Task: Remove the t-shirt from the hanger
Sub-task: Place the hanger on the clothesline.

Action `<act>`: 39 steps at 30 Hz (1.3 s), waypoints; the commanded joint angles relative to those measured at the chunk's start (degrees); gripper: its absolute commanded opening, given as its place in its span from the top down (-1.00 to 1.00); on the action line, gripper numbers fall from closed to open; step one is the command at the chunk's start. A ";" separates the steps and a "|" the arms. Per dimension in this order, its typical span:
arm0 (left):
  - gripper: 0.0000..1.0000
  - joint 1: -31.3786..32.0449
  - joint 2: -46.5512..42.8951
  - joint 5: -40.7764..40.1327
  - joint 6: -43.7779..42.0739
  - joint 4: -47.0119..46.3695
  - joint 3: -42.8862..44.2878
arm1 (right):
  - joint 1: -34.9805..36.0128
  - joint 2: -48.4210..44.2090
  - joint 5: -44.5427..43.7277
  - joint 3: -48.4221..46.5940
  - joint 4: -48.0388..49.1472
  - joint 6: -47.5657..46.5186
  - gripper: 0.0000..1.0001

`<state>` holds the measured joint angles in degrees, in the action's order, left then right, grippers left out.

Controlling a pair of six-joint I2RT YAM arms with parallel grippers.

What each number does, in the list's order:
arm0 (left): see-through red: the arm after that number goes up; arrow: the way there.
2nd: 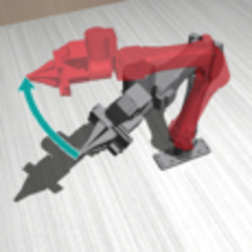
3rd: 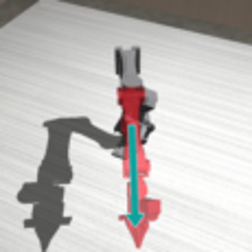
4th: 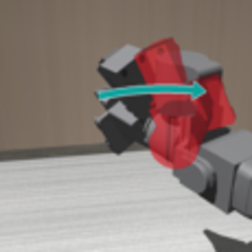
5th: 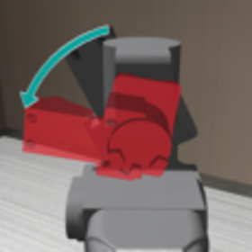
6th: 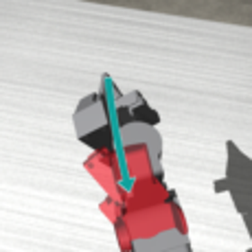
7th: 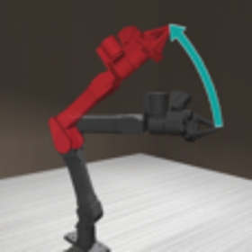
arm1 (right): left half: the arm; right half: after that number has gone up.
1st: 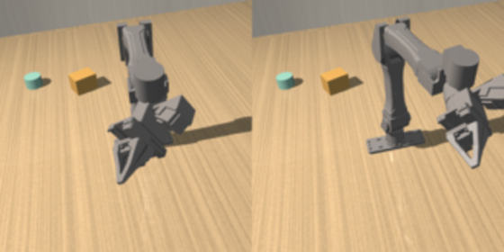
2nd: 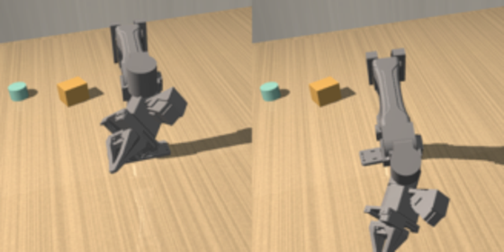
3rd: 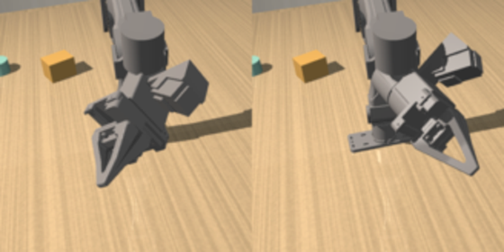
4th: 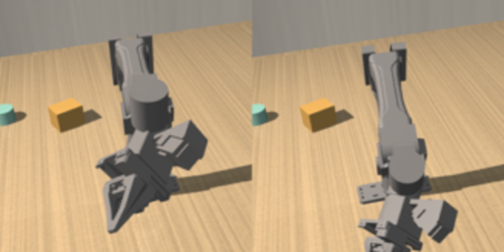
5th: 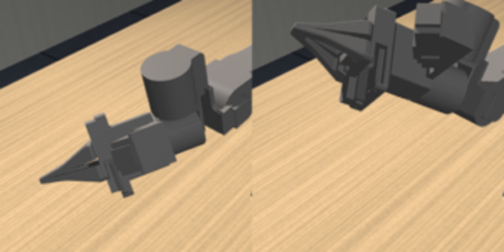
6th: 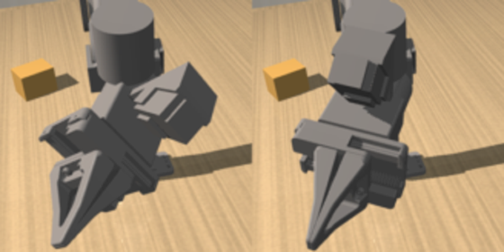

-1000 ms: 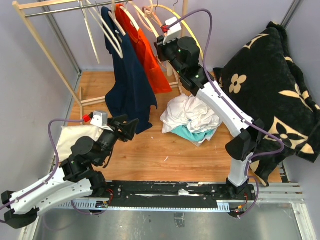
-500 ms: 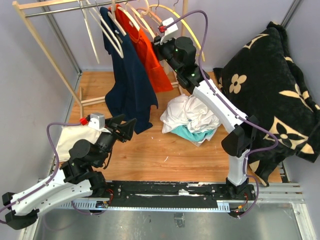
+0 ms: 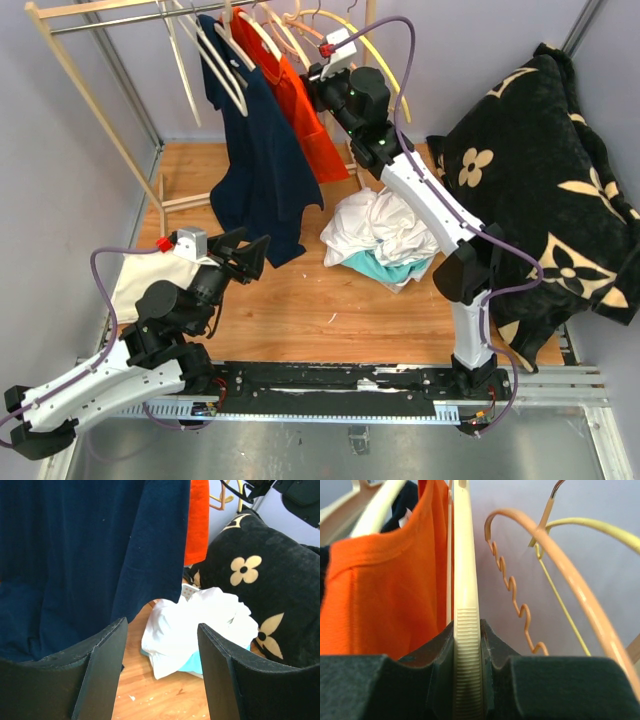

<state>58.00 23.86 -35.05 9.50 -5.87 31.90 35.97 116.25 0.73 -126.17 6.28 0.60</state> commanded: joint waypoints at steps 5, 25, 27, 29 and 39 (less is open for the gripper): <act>-0.26 0.44 -0.60 -1.86 -1.51 -2.12 -0.69 | -1.09 1.84 1.54 -2.72 3.60 1.33 0.99; -0.27 0.44 -1.03 -2.65 -3.33 -2.81 -0.48 | -1.44 4.96 2.56 -5.35 3.88 1.95 0.98; -0.27 0.43 -1.02 -2.82 -3.43 -2.82 -0.61 | -1.47 4.65 2.65 -4.59 4.95 1.95 0.98; -0.27 0.43 -1.02 -2.96 -3.42 -2.82 -0.72 | -1.49 4.12 2.77 -3.02 6.57 1.99 0.97; -0.27 0.43 -1.15 -3.60 -3.51 -2.83 -1.08 | -1.45 3.50 2.89 2.06 15.00 2.10 0.98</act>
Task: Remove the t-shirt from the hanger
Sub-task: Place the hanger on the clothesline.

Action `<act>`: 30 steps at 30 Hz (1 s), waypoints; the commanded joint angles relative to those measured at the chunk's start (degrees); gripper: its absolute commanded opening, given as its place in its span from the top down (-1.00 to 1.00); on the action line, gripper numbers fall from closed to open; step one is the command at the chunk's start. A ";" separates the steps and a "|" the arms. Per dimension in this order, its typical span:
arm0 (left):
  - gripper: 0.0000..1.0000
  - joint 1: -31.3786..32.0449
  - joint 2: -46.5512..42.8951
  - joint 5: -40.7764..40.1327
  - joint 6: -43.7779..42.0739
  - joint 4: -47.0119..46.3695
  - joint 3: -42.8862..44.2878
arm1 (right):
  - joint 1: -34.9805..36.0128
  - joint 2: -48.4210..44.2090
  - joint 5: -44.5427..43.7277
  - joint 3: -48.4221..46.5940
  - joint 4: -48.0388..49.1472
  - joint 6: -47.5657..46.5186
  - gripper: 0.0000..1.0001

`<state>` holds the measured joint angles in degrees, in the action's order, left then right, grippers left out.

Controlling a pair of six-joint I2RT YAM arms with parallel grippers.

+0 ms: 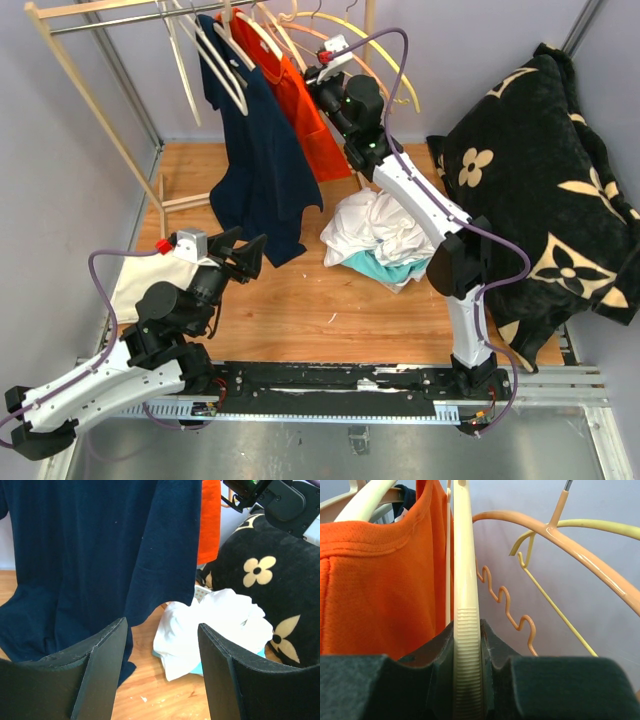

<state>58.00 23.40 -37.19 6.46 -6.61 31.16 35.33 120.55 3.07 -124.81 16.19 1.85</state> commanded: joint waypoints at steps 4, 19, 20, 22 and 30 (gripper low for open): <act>-0.27 0.45 -0.71 -1.66 -0.55 -2.09 -0.53 | -0.84 -0.48 0.87 0.98 6.15 0.96 0.97; -0.28 0.45 -1.70 -2.77 -0.65 -1.72 -1.34 | -0.85 2.09 1.06 1.05 8.42 1.97 0.90; -0.28 0.45 -1.71 -2.84 -0.72 -1.78 -1.36 | -0.83 2.32 1.04 1.06 8.71 2.01 0.90; -0.28 0.44 -1.71 -2.89 -0.83 -1.79 -1.45 | -0.82 2.57 1.14 1.25 9.38 2.02 0.91; -0.28 0.45 -1.69 -3.02 -0.90 -2.13 -1.69 | -0.81 2.70 1.47 1.49 10.23 1.84 0.88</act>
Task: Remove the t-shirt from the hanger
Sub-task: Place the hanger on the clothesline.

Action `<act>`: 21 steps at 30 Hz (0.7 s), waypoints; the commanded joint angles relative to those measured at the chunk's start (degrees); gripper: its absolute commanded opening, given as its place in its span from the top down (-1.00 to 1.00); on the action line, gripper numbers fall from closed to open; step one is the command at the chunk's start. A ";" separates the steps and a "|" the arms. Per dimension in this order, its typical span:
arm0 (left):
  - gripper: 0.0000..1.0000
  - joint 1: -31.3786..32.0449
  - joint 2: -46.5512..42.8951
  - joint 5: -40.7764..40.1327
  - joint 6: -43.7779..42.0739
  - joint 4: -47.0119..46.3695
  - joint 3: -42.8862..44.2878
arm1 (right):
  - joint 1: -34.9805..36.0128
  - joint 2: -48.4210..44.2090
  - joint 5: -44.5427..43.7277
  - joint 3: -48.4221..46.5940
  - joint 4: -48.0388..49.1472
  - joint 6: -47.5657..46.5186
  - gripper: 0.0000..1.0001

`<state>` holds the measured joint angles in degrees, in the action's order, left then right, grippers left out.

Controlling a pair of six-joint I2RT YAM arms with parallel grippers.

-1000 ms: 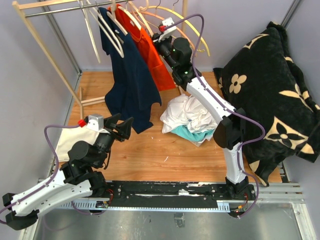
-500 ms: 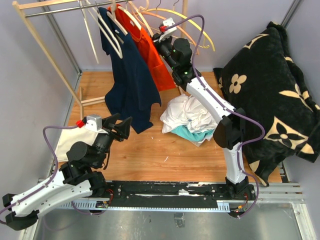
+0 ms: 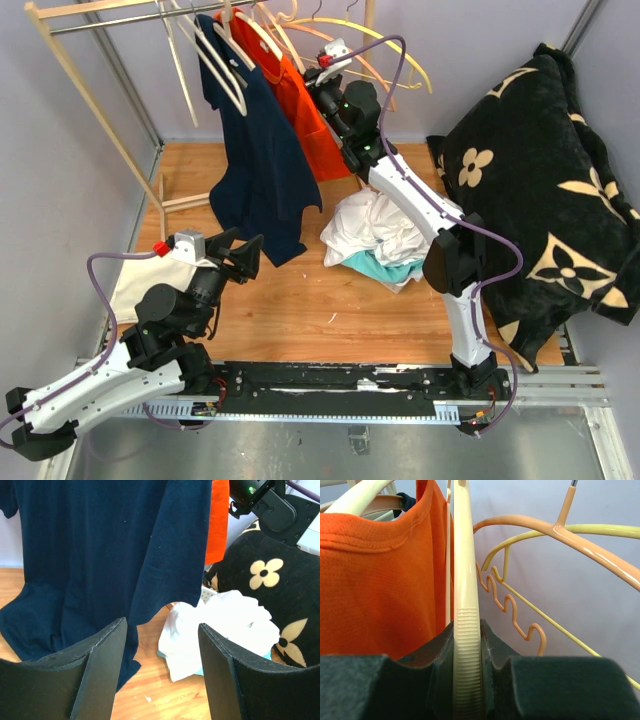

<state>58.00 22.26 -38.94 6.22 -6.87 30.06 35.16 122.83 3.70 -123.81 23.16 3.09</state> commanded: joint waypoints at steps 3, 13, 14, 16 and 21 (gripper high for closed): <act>-0.28 0.44 -0.59 -1.32 -0.63 -1.83 -0.62 | -0.62 0.64 0.97 0.50 3.17 0.76 0.77; -0.29 0.45 -0.56 -1.75 -0.88 -1.87 -0.73 | -0.62 1.62 1.08 -0.20 2.81 1.20 0.65; -0.29 0.45 -0.55 -1.73 -0.86 -1.91 -0.79 | -0.66 1.69 1.08 -0.21 2.90 1.28 0.61; -0.29 0.45 -0.55 -1.76 -0.85 -1.91 -0.75 | -0.62 1.88 1.06 -0.21 3.07 1.43 0.57; -0.29 0.37 -0.94 -1.97 -0.94 -1.66 -0.70 | -0.68 2.24 1.11 -0.30 3.36 1.73 0.42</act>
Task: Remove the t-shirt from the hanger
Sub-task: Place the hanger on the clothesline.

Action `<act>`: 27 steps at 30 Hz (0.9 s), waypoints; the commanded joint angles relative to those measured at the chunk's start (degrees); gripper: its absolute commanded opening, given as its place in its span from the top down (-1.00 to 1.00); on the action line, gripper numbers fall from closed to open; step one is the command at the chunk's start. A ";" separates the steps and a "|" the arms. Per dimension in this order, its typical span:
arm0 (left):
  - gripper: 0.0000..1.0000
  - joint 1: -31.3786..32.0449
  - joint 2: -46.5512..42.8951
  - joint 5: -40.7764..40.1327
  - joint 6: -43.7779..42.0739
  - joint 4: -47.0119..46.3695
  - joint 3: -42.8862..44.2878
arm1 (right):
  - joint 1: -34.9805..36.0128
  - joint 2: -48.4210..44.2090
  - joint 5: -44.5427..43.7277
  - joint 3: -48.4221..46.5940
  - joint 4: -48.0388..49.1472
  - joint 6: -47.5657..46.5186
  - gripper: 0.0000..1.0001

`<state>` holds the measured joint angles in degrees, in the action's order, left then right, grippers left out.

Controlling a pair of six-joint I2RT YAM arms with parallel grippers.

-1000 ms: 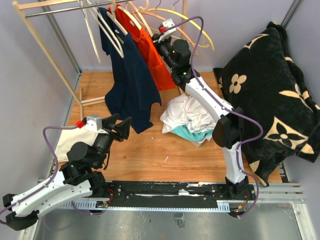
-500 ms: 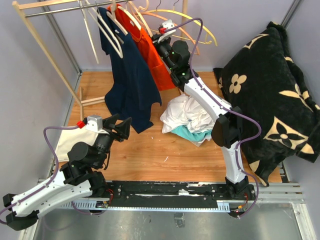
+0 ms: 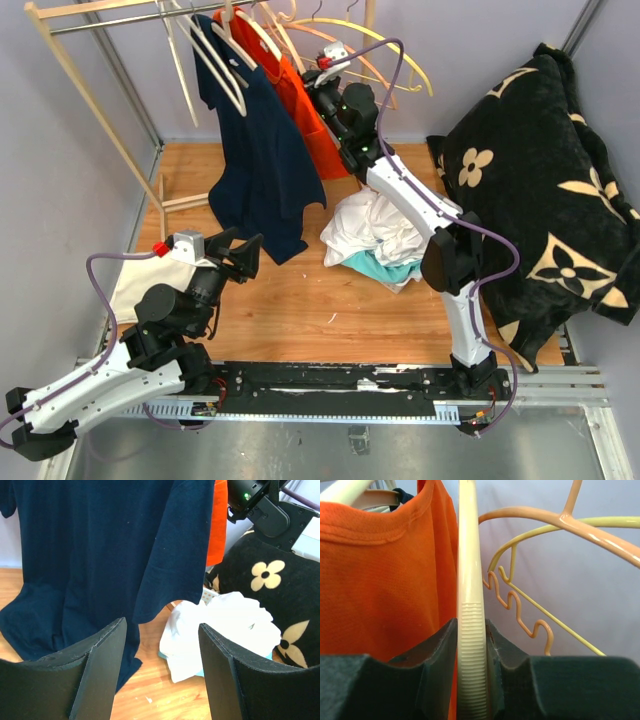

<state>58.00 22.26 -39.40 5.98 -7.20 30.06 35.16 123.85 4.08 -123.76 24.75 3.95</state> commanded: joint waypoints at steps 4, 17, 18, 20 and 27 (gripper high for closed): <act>-0.29 0.38 -1.01 -1.56 -0.65 -1.24 -0.70 | -0.67 1.31 0.76 -0.42 1.79 0.97 0.27; -0.29 0.41 -0.90 -0.83 0.06 -1.09 0.02 | -0.64 -4.05 0.59 5.31 2.67 0.16 0.03; -0.29 0.43 -0.91 -0.63 0.27 -1.06 0.28 | -0.63 -4.88 0.59 6.24 2.74 -0.02 0.01; -0.29 0.45 -0.53 -0.15 0.56 -1.06 0.85 | -0.54 -6.79 0.46 8.57 2.96 -0.28 -0.01; -0.29 0.43 3.01 0.27 0.87 -0.40 3.91 | -0.40 -15.10 -0.67 15.79 3.04 -1.75 -0.05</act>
<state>58.00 23.33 -39.38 6.44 -7.11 30.87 35.16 115.61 4.03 -109.97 25.39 4.01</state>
